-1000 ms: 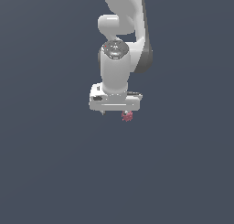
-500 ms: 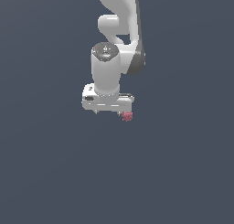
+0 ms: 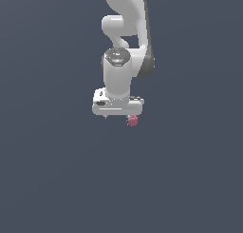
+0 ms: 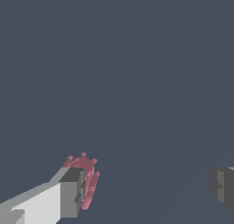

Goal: Pick up the object and move it to a goal position.

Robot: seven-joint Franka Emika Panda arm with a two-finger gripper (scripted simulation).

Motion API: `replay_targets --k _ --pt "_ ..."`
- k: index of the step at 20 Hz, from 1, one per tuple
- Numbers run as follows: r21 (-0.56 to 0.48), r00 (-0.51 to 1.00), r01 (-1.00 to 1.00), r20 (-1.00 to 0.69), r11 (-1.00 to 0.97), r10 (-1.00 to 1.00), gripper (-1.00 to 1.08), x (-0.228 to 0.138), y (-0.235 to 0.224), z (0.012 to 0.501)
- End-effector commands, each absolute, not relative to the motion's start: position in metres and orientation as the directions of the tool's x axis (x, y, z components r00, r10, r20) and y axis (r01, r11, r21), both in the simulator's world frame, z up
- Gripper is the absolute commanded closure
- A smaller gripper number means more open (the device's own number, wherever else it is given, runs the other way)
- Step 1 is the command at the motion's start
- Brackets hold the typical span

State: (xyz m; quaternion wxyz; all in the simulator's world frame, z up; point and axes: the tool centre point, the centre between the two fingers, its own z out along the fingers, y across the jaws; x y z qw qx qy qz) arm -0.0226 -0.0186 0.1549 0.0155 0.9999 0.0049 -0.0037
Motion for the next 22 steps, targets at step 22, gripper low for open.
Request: replay_targets --k 22 --pt "0.0 0.97 0.244 -0.001 -0.97 0.244 -0.92 -0.091 0.06 0.102"
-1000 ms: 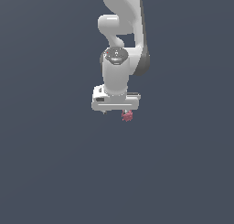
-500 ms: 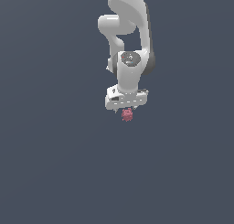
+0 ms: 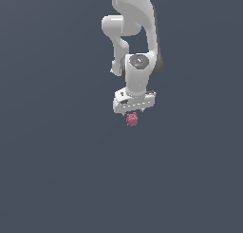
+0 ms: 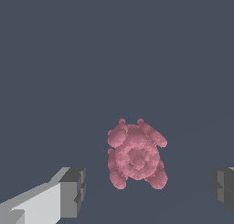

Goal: Pick up the object and move it to a goal position.

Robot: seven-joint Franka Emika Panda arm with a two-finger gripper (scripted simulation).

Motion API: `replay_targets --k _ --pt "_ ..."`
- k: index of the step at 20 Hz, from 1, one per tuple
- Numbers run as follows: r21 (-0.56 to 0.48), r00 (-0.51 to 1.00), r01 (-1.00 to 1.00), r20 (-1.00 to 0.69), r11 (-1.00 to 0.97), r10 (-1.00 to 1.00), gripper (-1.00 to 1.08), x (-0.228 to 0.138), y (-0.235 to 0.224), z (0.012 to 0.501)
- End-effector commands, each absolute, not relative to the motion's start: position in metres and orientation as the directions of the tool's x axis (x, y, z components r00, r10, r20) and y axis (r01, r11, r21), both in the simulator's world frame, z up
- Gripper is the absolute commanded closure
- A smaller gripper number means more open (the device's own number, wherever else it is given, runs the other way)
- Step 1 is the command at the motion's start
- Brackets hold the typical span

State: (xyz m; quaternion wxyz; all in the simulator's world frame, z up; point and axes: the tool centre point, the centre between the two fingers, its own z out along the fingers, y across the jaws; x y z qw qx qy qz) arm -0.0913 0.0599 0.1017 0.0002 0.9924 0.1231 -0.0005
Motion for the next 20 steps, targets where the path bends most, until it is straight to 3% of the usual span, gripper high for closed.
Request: replay_targets --k 1,18,19,20 --pt "0.0 0.97 0.244 -0.001 -0.97 0.244 -0.92 -0.091 0.06 0.101" --pt "0.0 0.969 0.247 0.0 -0.969 0.247 -0.92 -0.093 0.06 0.051" --pt "0.0 0.969 0.247 0.0 -0.969 0.247 1.08 -0.093 0.06 0.051" --pt "0.0 0.969 0.247 0.0 -0.969 0.247 1.08 -0.093 0.06 0.051"
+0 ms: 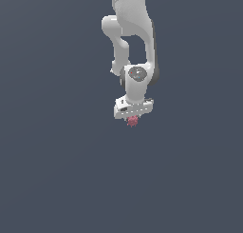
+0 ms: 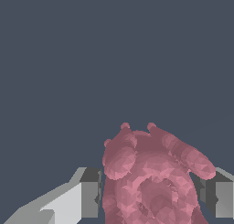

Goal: Pick up the object and move it to a goal position.

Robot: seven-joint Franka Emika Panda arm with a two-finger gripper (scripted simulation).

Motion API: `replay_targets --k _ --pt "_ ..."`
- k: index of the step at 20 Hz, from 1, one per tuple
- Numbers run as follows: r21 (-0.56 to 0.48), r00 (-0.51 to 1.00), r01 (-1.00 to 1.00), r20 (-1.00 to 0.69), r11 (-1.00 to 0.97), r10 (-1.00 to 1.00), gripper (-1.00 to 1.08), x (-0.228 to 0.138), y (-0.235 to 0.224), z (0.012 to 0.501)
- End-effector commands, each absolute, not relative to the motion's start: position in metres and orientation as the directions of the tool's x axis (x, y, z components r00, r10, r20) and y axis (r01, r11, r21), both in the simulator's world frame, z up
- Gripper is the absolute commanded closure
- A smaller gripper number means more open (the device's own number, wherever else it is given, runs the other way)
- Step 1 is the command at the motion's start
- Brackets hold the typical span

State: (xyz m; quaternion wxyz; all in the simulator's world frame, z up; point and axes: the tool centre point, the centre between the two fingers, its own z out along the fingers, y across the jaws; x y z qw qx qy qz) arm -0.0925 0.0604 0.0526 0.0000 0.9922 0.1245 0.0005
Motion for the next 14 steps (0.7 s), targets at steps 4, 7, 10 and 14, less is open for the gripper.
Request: replay_targets --k 4,7,10,14 --pt "0.0 0.969 0.247 0.0 -0.969 0.247 1.08 -0.0927 0.0605 0.0513" --pt "0.0 0.969 0.247 0.0 -0.969 0.247 1.08 -0.0927 0.0605 0.0513" --pt "0.0 0.969 0.247 0.002 -0.969 0.247 1.08 -0.0921 0.0605 0.0529" --pt "0.0 0.969 0.247 0.002 -0.969 0.247 1.08 -0.0923 0.0622 0.0591"
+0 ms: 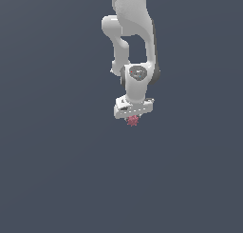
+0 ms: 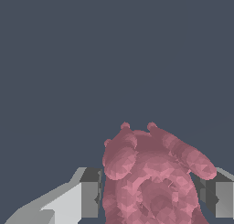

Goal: Pick up the object and move it to a goal position.

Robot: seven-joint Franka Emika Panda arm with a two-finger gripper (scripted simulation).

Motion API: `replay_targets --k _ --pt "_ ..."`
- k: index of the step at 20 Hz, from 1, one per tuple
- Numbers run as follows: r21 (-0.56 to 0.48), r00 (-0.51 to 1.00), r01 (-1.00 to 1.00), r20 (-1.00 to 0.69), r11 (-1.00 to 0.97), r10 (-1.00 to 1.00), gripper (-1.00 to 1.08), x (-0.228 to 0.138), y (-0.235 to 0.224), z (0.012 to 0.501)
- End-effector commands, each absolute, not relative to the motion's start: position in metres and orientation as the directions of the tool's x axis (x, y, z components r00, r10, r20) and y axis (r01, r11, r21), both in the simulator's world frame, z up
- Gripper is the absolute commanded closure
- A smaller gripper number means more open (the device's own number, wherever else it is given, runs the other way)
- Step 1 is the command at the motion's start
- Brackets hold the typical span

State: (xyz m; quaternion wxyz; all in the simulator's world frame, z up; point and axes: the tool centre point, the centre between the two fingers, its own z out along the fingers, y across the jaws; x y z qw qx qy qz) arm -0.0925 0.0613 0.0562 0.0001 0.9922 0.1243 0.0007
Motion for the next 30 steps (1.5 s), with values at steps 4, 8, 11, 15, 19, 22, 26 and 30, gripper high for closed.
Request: replay_targets --k 4,8,11,15,19,22,26,30 --pt "0.0 0.969 0.247 0.002 -0.969 0.247 1.08 -0.093 0.066 0.074" --pt "0.001 0.969 0.247 0.002 -0.969 0.247 1.08 -0.094 0.073 0.097" --pt "0.001 0.969 0.247 0.002 -0.969 0.247 1.08 -0.094 0.08 0.12" --pt "0.001 0.969 0.248 0.002 -0.969 0.248 1.08 -0.096 0.09 0.157" --pt "0.001 0.969 0.248 0.001 -0.969 0.248 1.08 -0.097 0.103 0.198" --pt "0.001 0.969 0.248 0.001 -0.969 0.248 1.08 -0.097 0.112 0.229" --pt "0.001 0.969 0.248 0.001 -0.969 0.248 1.08 -0.098 0.123 0.27" --pt "0.001 0.969 0.248 0.001 -0.969 0.248 1.08 -0.098 0.135 0.31"
